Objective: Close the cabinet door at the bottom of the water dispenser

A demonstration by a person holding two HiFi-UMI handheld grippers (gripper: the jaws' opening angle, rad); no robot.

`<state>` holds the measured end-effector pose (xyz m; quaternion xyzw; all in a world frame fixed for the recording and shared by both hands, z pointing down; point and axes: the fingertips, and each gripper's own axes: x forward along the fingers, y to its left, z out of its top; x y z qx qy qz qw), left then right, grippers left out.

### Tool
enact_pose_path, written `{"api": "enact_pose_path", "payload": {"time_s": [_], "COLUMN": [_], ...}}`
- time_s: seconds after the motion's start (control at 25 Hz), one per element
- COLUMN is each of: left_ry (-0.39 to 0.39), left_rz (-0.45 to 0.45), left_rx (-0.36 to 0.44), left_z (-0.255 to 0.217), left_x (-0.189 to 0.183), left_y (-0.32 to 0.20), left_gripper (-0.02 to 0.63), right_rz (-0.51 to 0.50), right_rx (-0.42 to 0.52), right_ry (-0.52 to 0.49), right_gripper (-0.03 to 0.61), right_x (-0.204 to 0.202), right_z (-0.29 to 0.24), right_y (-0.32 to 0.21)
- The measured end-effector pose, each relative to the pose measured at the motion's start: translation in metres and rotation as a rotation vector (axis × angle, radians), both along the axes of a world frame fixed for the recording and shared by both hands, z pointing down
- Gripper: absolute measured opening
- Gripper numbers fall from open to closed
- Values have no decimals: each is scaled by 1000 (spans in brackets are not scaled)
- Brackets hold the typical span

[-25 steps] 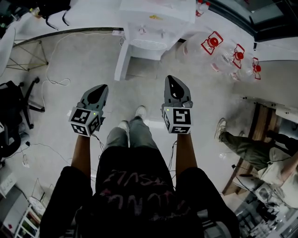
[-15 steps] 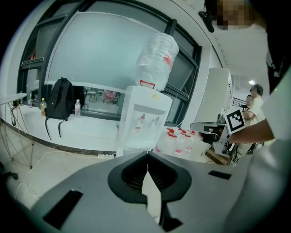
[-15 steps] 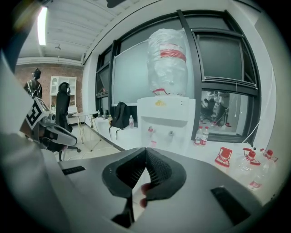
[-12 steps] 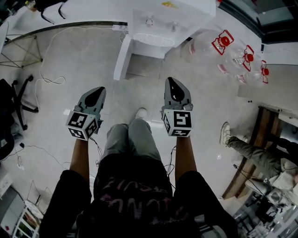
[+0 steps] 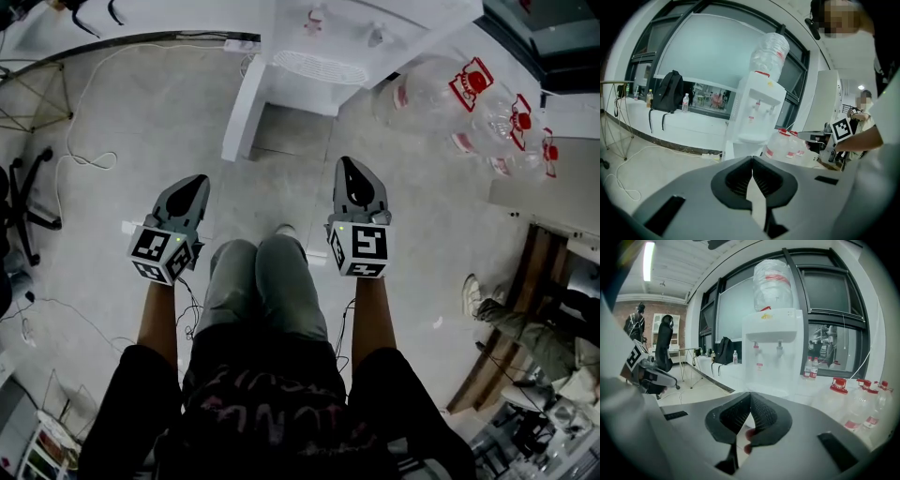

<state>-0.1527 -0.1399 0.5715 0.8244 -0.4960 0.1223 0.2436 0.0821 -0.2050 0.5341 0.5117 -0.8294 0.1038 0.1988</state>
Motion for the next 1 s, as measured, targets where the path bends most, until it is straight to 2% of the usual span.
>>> {"api": "enact_pose_path", "payload": {"time_s": [0.28,0.64,1.0], "left_ry": [2,-28,-37], "left_rz": [-37,-23,33], "left_rx": [14,32,64], "left_z": [63,155,232], "left_x": [-6,-13,-14], "left_y": [-10,-21,-25], "left_gripper": [15,15,15], "right_rz": [10,0,59], "right_rx": [7,38,42], "right_ry": [-5,4,16], "right_gripper": [14,14,14], "right_x": [7,12,34], "right_z": [62,149,227], "right_y": [-6,-34,-34]}}
